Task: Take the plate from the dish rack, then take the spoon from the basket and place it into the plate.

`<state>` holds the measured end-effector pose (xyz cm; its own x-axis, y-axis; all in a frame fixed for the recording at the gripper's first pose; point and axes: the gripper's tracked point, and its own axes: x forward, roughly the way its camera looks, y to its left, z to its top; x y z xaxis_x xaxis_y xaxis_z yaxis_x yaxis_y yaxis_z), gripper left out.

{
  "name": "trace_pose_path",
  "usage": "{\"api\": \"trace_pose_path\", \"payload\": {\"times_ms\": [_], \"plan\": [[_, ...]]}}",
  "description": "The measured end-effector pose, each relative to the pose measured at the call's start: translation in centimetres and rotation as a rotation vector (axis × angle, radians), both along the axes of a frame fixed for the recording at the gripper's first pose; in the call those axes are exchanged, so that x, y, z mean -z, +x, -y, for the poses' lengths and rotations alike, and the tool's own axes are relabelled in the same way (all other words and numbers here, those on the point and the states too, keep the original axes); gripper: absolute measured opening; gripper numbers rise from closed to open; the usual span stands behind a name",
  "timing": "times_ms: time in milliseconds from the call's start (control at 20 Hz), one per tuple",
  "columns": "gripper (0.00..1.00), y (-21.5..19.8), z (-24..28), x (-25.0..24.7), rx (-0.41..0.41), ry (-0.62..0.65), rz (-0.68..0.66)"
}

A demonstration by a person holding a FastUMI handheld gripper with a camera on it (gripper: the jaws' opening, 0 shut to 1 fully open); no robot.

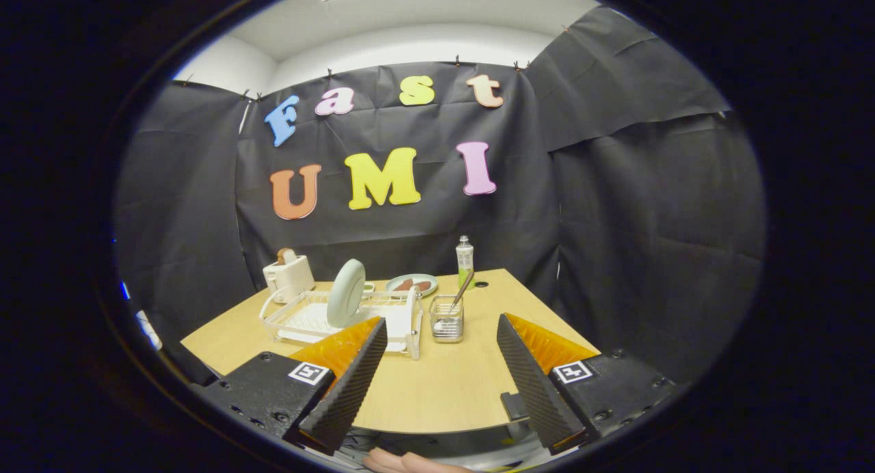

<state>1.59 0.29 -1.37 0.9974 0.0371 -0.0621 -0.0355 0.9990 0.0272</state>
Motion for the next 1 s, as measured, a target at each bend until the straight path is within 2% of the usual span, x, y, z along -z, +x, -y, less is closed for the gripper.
{"api": "trace_pose_path", "payload": {"times_ms": [350,600,900,1000], "plan": [[1.00,5.7,-2.9,-2.1,-0.036,-0.036,-0.084],[1.00,12.9,-5.0,-5.7,-0.023,-0.063,-0.154],[1.00,21.3,-9.1,-8.7,-0.035,-0.091,-0.333],[1.00,23.7,-11.2,-9.4,-0.054,-0.066,-0.391]]}}
